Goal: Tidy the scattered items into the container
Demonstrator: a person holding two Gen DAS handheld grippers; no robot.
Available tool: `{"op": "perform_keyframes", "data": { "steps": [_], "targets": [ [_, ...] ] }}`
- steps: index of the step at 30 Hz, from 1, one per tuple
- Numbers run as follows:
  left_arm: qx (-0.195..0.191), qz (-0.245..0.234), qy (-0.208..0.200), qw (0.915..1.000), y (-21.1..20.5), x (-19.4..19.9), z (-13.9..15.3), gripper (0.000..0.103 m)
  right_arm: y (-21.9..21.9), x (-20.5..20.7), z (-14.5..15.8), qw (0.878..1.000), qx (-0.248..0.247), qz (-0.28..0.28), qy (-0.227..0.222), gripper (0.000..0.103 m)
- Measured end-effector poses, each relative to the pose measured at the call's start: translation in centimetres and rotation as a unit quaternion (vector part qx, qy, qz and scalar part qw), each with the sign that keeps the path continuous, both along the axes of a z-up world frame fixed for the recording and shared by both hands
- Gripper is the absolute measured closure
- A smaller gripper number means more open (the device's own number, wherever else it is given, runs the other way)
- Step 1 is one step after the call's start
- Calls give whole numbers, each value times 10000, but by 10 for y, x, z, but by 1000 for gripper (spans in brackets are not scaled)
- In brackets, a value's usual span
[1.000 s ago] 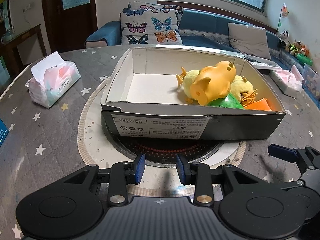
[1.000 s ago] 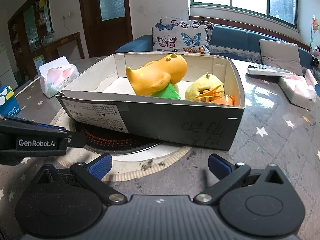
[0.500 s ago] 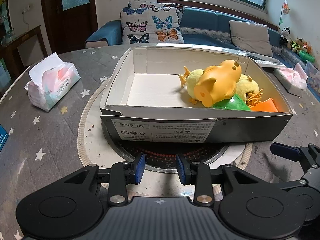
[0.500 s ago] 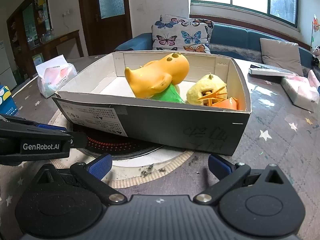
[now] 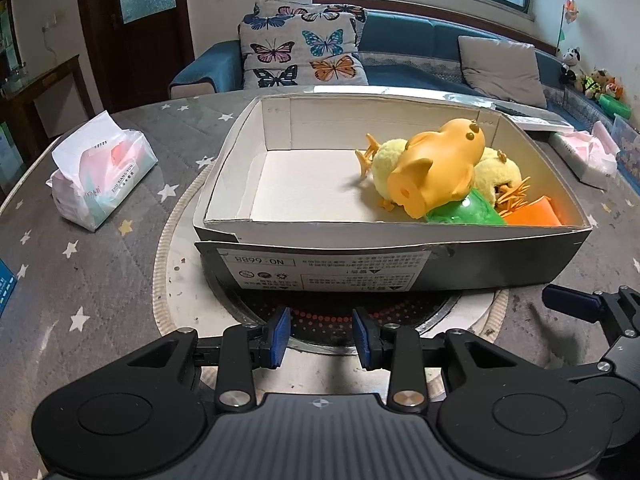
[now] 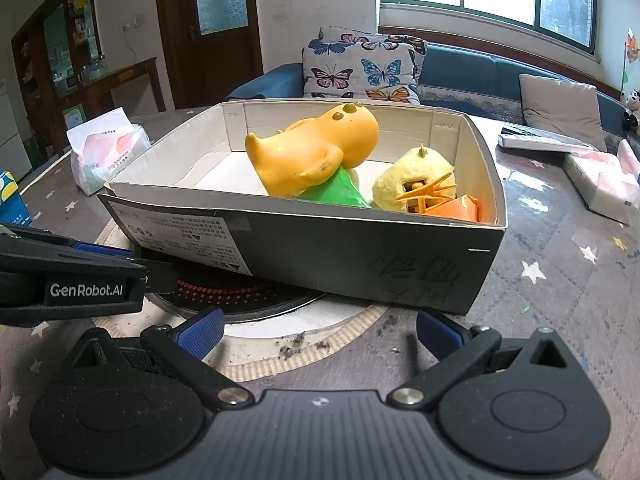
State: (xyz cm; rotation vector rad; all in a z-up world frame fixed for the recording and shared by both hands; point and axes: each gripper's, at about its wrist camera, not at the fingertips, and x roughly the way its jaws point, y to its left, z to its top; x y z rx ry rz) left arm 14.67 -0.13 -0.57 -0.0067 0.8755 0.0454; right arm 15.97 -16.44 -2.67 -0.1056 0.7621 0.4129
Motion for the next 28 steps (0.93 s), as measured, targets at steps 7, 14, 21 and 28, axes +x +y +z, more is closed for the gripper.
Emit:
{"op": "perform_keyframes", "data": {
  "steps": [7,14,21,28],
  "targets": [
    [40,30,40,10000,1,5,-1,67,-1,5,1,10000,-13,-54,13,0],
    [62,12,58,10000,0,8,-3,67,0,10,-1,10000,-31,-80,48,0],
    [-43,3,68,10000,0,13,-3,67,2,13,-3,9999,-33,-83,67,0],
    [-74,12,35,10000,2,15,-3,72,4,13,-3,9999,-45,-82,51,0]
  ]
}}
